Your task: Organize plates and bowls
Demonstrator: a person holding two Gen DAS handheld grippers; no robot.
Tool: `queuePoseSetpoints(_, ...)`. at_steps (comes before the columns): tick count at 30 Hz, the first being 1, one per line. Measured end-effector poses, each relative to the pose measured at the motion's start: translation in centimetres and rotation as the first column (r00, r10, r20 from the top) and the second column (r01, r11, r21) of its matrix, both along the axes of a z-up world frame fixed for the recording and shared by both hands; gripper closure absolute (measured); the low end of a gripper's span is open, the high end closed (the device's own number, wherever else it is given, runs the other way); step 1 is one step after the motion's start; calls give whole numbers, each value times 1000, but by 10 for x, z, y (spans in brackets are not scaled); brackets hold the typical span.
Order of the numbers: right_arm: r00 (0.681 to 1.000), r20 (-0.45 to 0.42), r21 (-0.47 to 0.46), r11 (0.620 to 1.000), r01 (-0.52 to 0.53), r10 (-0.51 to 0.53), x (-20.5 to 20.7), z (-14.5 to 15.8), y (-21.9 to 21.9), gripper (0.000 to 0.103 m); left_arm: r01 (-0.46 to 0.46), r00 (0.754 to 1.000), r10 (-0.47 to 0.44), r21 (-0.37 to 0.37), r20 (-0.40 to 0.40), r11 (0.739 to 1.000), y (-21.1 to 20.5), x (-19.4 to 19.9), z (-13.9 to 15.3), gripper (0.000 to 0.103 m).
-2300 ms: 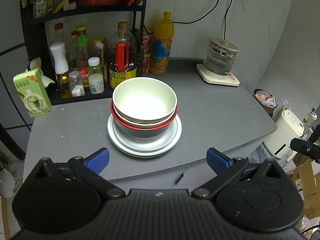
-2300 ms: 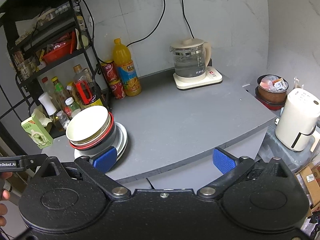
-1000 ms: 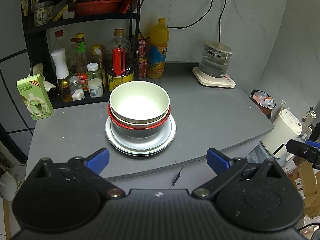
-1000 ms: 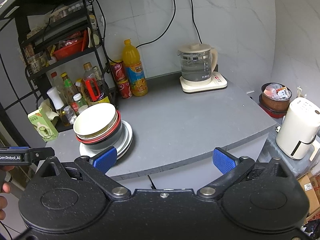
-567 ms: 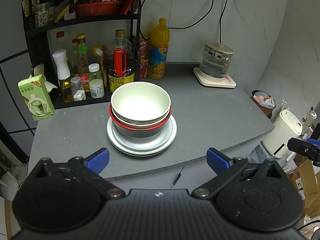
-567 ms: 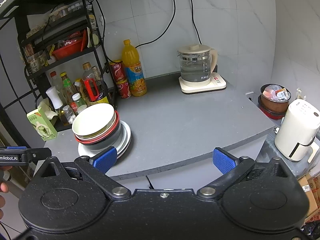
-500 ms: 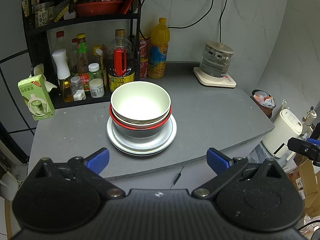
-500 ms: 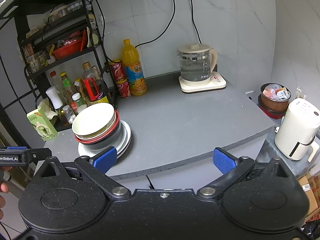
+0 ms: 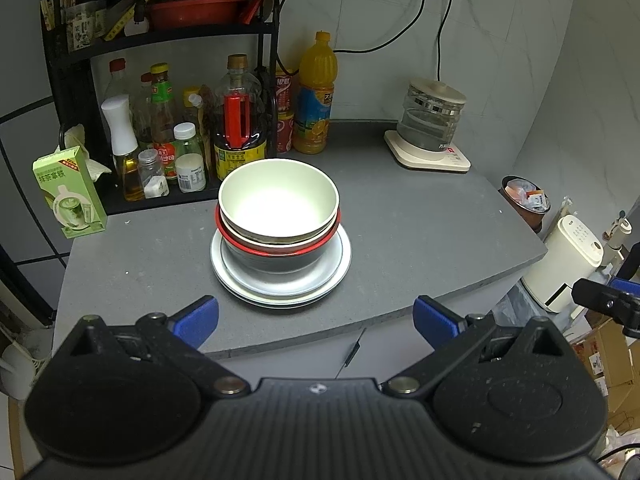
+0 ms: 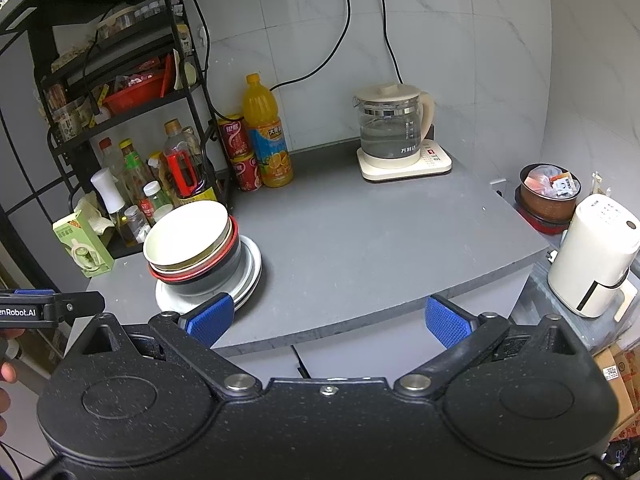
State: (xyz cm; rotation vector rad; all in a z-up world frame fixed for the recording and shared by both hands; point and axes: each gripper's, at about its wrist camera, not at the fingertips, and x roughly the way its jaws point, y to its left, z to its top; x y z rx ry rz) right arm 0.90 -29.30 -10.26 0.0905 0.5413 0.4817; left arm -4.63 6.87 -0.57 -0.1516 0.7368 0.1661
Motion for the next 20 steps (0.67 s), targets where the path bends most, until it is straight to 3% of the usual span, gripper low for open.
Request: queuePoseSetpoints(20,1000,-21,2,1000,-4,4,3,-7,5,0,-2,1000,2,-9,-19,1000,5,2,-4,1)
